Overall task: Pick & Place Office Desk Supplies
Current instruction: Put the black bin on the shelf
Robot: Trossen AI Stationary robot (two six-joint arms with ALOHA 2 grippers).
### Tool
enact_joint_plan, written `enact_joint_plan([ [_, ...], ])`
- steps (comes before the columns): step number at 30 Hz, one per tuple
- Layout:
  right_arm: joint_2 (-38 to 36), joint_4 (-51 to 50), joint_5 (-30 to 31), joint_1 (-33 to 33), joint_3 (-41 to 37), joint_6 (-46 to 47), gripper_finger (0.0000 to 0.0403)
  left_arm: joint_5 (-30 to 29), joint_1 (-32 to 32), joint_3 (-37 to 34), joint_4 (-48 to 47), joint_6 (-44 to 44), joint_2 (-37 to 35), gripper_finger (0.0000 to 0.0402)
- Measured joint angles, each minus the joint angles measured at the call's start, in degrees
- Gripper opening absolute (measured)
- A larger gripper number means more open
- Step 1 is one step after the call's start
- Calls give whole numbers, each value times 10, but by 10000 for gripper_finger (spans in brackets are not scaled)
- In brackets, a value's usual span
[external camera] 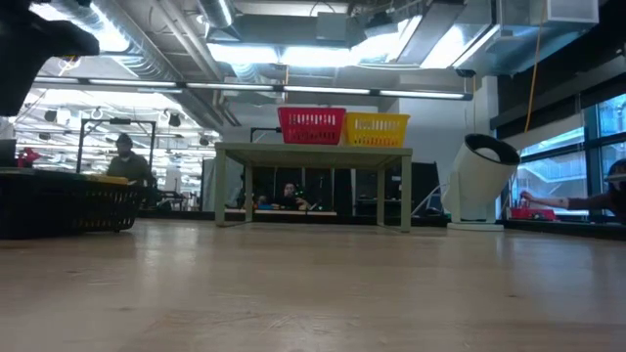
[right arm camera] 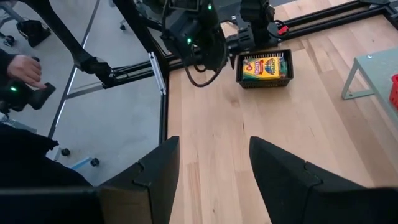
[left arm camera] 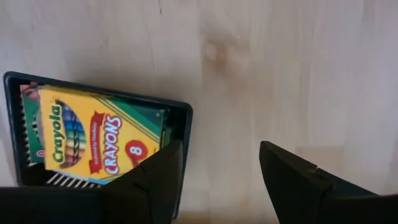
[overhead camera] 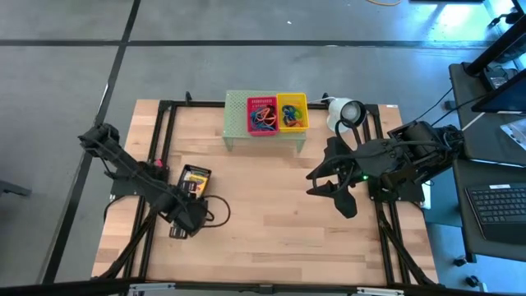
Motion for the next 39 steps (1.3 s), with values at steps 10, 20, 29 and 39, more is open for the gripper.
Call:
enact_joint_plan([
  [10,0,12,0,0,0,2,196,-23,-20,-72,47,-49,0,210],
  [20,0,33,-2,0,0,7,196,-26,-19,-140,119,-45,0,210],
  [29,0,35,-2,0,0,17,196,-26,-18,-204,189,-49,0,198],
  [39,0,52,-2,0,0,21,196,-20,30,-248,248,-45,-1,65],
])
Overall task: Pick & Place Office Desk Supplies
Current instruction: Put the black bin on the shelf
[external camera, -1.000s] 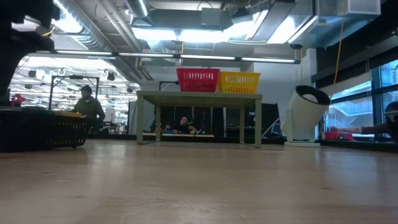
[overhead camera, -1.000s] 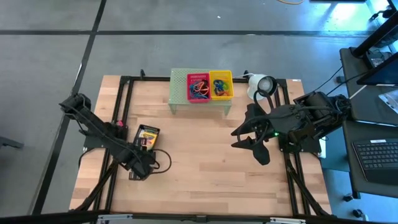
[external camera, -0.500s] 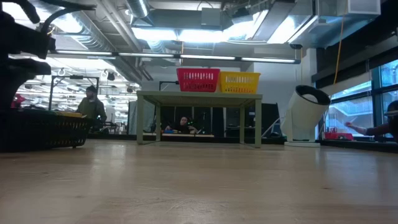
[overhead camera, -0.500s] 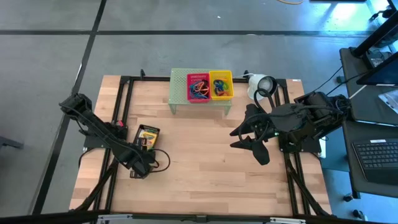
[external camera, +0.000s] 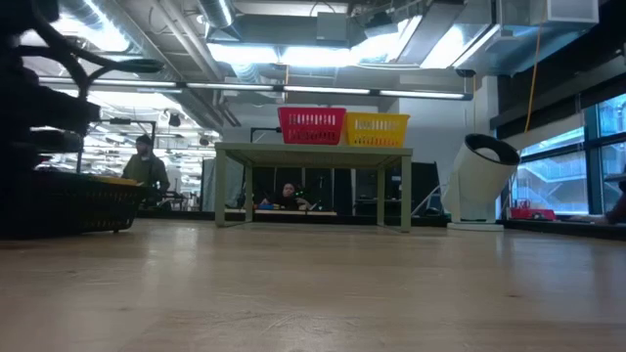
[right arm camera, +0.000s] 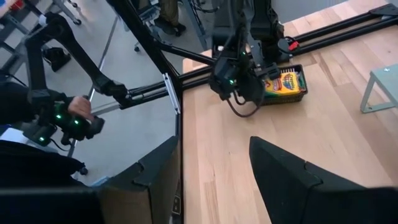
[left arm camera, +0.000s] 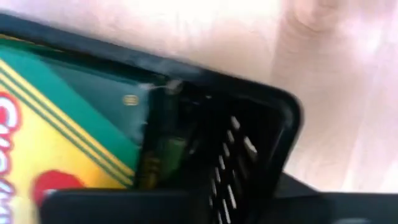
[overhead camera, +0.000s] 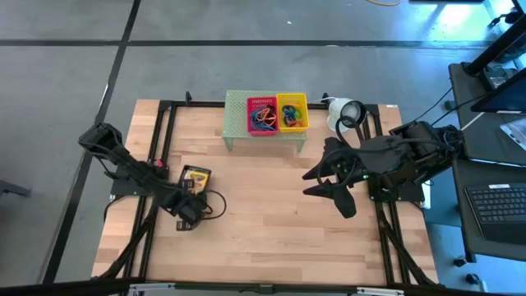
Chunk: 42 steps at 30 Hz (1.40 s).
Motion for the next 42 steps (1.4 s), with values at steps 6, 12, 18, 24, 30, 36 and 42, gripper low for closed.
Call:
enact_joint_plan([
  [6,0,11,0,0,0,0,196,-24,17,3,-2,2,1,3],
  [12,0,11,0,0,0,0,196,-31,30,42,-61,-1,3,2],
  [18,0,11,0,0,0,-4,196,-42,44,98,-141,-13,3,2],
  [24,0,11,0,0,0,-19,196,-67,67,176,-255,-21,2,2],
  [30,0,11,0,0,0,-27,196,-87,123,272,-314,37,2,2],
  [36,0,11,0,0,0,-40,196,-112,231,362,-346,175,2,2],
  [42,0,11,-15,0,0,-49,196,-89,367,416,-323,363,3,2],
])
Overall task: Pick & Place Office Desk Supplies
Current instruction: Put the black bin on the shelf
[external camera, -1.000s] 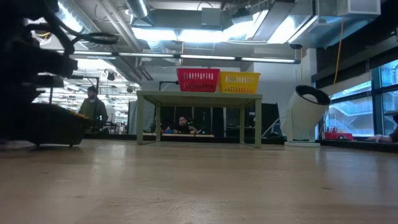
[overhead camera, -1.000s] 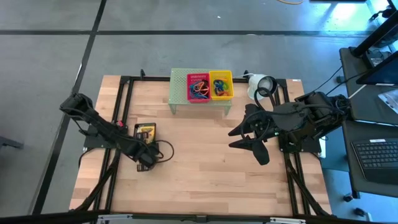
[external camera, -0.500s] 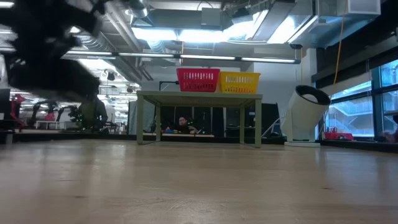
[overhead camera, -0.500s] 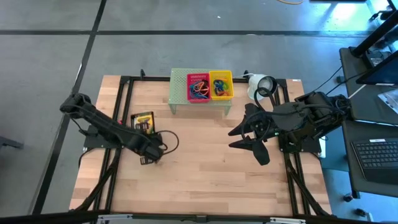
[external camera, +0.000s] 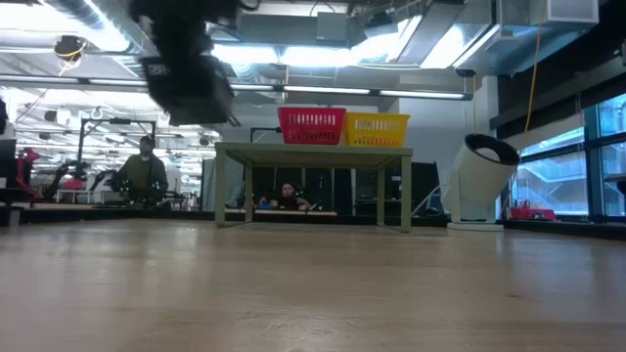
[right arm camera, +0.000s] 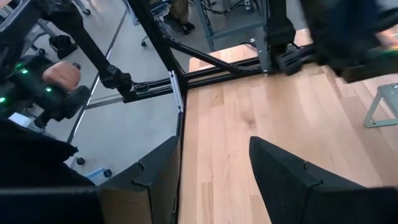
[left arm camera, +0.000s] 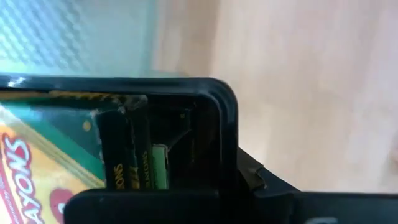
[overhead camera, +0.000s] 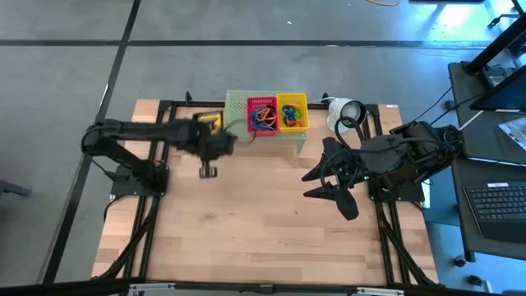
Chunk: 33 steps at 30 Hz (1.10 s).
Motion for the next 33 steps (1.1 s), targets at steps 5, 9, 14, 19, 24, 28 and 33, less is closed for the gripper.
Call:
enact_joint_plan([
  [5,0,0,0,0,0,0,196,27,88,11,35,111,8,2],
  [9,0,0,0,0,0,0,196,29,127,13,37,182,34,2],
  [14,0,0,0,0,0,1,196,13,147,13,57,216,76,2],
  [19,0,0,0,0,0,4,196,22,154,52,73,237,103,2],
  [24,0,0,0,0,0,7,196,42,173,101,72,256,141,2],
  [28,0,0,0,0,0,15,196,42,177,131,69,262,171,2],
  [33,0,0,0,0,0,15,196,56,173,140,69,266,191,2],
])
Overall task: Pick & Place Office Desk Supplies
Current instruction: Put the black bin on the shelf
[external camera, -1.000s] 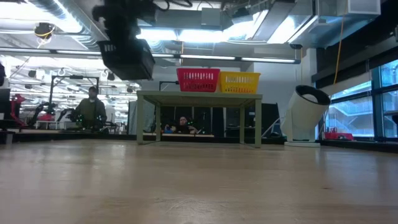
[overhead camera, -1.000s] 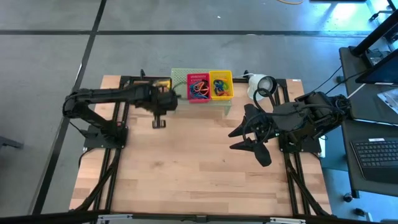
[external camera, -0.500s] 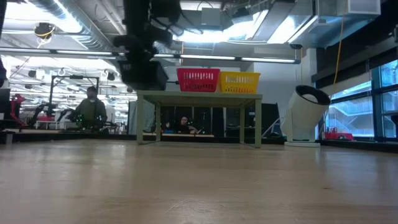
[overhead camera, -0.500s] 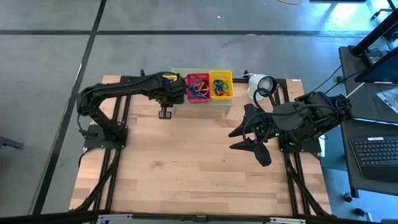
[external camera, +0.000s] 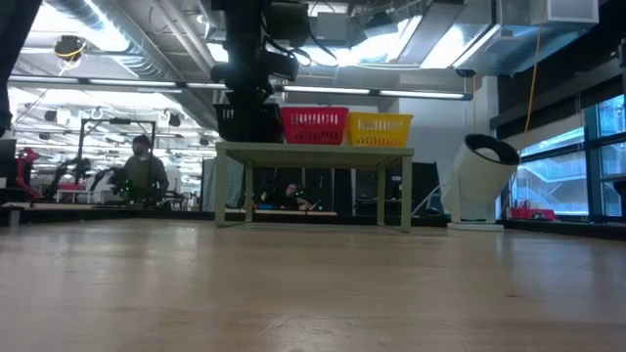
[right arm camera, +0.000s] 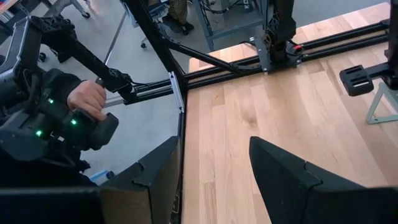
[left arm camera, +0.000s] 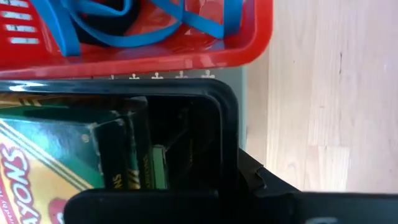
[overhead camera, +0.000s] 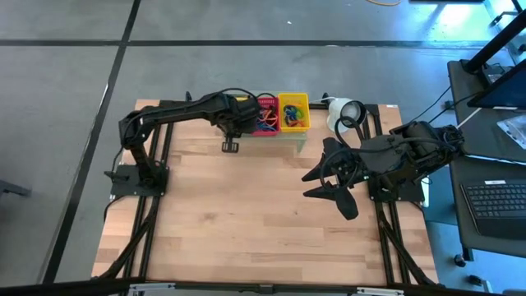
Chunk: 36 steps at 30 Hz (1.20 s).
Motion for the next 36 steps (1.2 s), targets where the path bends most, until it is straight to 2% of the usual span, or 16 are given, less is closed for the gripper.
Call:
enact_joint_plan([
  [12,0,0,-2,0,0,-2,196,-10,-5,1,3,-17,4,3],
  [21,0,0,-15,0,0,-2,196,4,-5,1,3,-24,4,6],
  [36,0,0,-15,0,0,-5,196,23,-5,12,-3,-39,1,103],
])
